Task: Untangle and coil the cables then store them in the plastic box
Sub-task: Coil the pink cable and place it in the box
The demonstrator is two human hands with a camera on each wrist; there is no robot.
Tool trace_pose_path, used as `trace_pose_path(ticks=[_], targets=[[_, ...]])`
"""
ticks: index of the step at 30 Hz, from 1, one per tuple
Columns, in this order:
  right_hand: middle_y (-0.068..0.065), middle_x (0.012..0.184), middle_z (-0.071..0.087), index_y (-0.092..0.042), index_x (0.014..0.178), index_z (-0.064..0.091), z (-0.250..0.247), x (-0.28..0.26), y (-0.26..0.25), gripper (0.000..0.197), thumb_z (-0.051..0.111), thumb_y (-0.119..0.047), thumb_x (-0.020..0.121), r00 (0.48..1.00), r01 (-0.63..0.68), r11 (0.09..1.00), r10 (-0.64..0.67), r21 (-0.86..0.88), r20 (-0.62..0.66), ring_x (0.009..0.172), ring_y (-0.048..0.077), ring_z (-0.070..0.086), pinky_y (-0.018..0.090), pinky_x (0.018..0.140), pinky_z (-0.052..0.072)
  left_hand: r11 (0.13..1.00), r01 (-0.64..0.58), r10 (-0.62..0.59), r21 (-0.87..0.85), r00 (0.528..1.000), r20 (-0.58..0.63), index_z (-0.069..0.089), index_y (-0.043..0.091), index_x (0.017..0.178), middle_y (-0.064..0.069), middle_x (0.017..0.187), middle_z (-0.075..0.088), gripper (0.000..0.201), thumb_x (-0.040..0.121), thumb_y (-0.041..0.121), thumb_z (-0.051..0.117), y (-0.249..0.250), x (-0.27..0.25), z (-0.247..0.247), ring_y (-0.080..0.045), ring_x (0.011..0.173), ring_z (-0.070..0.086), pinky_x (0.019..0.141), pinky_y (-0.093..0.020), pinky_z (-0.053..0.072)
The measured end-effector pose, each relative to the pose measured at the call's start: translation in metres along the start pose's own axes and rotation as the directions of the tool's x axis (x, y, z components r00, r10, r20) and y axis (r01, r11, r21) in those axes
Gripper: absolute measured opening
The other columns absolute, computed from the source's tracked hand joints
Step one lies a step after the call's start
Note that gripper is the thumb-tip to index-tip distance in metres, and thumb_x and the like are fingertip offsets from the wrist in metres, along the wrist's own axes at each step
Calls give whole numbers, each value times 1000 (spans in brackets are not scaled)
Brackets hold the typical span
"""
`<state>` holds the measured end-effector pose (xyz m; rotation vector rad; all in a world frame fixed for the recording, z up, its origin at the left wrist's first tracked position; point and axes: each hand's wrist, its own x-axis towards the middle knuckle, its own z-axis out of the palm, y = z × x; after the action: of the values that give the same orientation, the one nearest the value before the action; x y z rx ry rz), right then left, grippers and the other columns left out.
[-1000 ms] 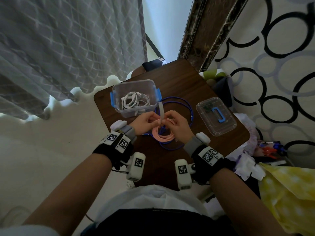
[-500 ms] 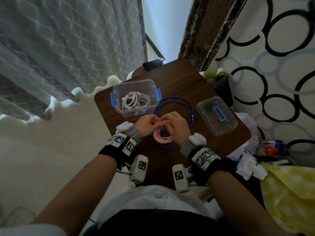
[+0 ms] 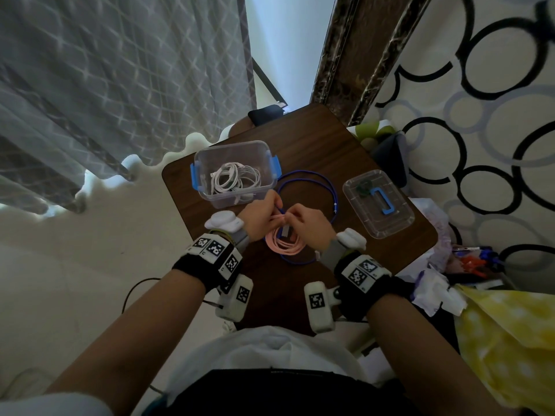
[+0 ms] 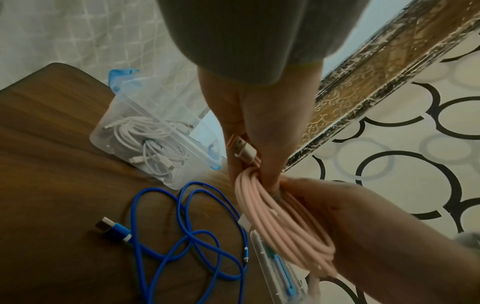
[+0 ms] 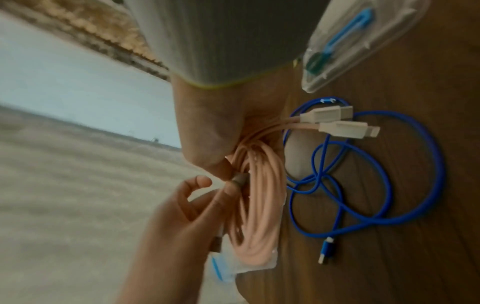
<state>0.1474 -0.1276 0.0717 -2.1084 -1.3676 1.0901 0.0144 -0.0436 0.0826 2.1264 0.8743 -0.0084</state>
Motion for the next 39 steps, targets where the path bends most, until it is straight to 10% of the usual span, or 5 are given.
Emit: trace_pose_path(ticks=[4,18,24,33,39], targets=[[1,79,64,-12,93,61,6,14,-19,12,56,-23,91,984,-178,924,171,338,52,59,7,59,28,66,49,997,-74,74,8,997,13,46,5,107,-8,95,67,31,87,23,61,-22,0,-18,-22,84,64,74,-36,49],[8,95,61,-15,114,46,19,54,-59,21,51,-14,93,979,-181,738,198,650,49,70,11,61,20,63,52,973,-63,77,-224,996,53,63,19,114,-4,102,70,26,89,22,58,-77,24,-66,-14,92,64,86,-34,52],[4,88,62,-23,106,50,18,78,-71,29,65,-14,83,998,9,970,-25,244,59,72,9,60,26,68,52,976,45,-24,-214,994,102,60,15,110,-5,97,67,27,89,31,58,-95,40,-85,-14,84,61,81,-34,52],[4,80,65,-21,94,54,47,114,-82,5,49,-23,94,999,33,990,-36,134,19,73,17,64,43,74,53,918,200,-171,-343,979,114,62,15,100,-5,100,69,18,86,25,62,-134,41,-86,-14,91,63,86,-34,52],[14,117,48,-5,98,58,54,125,-77,17,49,-18,92,965,258,926,-263,-277,16,102,27,46,37,84,43,912,264,-226,-313,962,153,61,9,102,-8,100,67,24,87,28,61,-139,48,-85,-14,87,60,80,-31,48]])
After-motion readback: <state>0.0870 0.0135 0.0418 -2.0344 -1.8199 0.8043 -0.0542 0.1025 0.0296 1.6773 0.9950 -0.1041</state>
